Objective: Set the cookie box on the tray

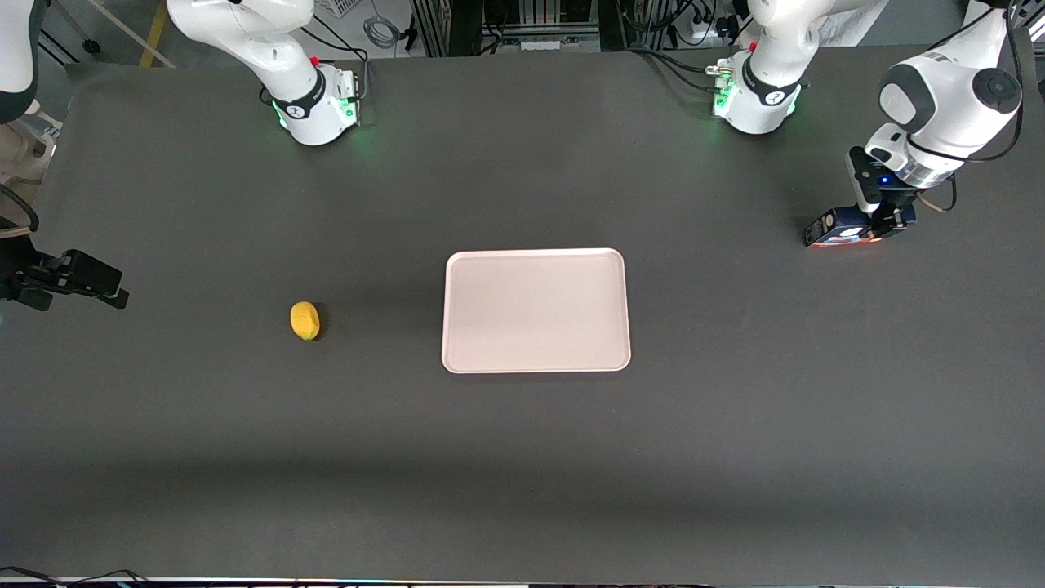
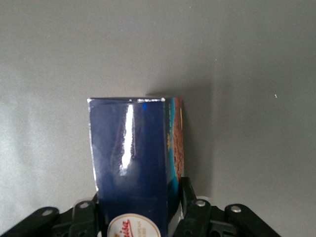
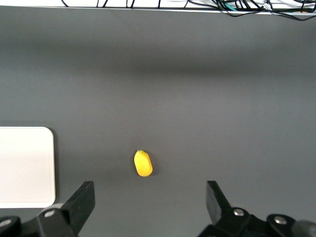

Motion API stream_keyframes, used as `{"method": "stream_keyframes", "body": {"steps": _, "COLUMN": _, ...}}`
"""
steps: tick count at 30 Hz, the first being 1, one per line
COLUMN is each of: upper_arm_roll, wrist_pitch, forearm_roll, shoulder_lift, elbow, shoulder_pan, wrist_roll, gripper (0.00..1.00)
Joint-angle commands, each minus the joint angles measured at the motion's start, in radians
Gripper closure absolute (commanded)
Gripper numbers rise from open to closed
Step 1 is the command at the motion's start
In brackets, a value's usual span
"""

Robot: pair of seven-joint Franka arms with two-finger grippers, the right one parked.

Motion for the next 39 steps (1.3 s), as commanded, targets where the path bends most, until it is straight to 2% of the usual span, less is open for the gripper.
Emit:
{"method": "stream_keyframes", "body": {"steps": 1, "upper_arm_roll": 0.006, "wrist_pitch": 0.060, "forearm_roll": -0.015, "shoulder_lift": -0.045, "elbow": -0.081, "shoulder_pan": -0.012, "wrist_roll": 0.015, "gripper": 0.42}}
{"method": "stream_keyframes", "body": {"steps": 3, "upper_arm_roll": 0.006, "wrist_pitch": 0.060, "forearm_roll": -0.015, "shoulder_lift": -0.047, "elbow": -0.081, "shoulder_pan": -0.012, "wrist_roll": 0.015, "gripper": 0.44}}
{"method": "stream_keyframes", "body": {"steps": 9, "upper_arm_roll": 0.006, "wrist_pitch": 0.056, "forearm_roll": -0.015, "shoulder_lift": -0.051, "elbow": -0.081, "shoulder_pan": -0.011, "wrist_roll": 0.017, "gripper": 0.56}}
{"method": "stream_keyframes", "body": {"steps": 15, "upper_arm_roll": 0.006, "wrist_pitch": 0.053, "forearm_roll": -0.015, "shoulder_lift": -0.054, "elbow": -0.078, "shoulder_pan": -0.012, "wrist_roll": 0.015, "gripper": 0.60}}
{"method": "stream_keyframes", "body": {"steps": 18, "upper_arm_roll": 0.006, "wrist_pitch": 0.048, "forearm_roll": -0.015, "shoulder_lift": -0.056, "elbow": -0.075, "shoulder_pan": -0.011, "wrist_roll": 0.012, "gripper": 0.66}}
{"method": "stream_keyframes", "body": {"steps": 21, "upper_arm_roll": 0.006, "wrist_pitch": 0.046, "forearm_roll": -0.017, "shoulder_lift": -0.057, "elbow": -0.075, "shoulder_pan": -0.011, "wrist_roll": 0.009, "gripper": 0.69}}
{"method": "stream_keyframes", "body": {"steps": 24, "upper_arm_roll": 0.006, "wrist_pitch": 0.027, "forearm_roll": -0.038, "shoulder_lift": -0.062, "elbow": -0.066, "shoulder_pan": -0.012, "wrist_roll": 0.008, "gripper": 0.70}}
{"method": "stream_keyframes", "body": {"steps": 25, "upper_arm_roll": 0.006, "wrist_pitch": 0.011, "forearm_roll": -0.046, "shoulder_lift": -0.065, "elbow": -0.061, "shoulder_pan": -0.012, "wrist_roll": 0.008, "gripper": 0.73}}
{"method": "stream_keyframes", "body": {"steps": 39, "upper_arm_roll": -0.003, "wrist_pitch": -0.119, "forearm_roll": -0.058, "shoulder_lift": -0.099, "elbow": -0.005, "shoulder_pan": -0.023, "wrist_roll": -0.087, "gripper": 0.74}}
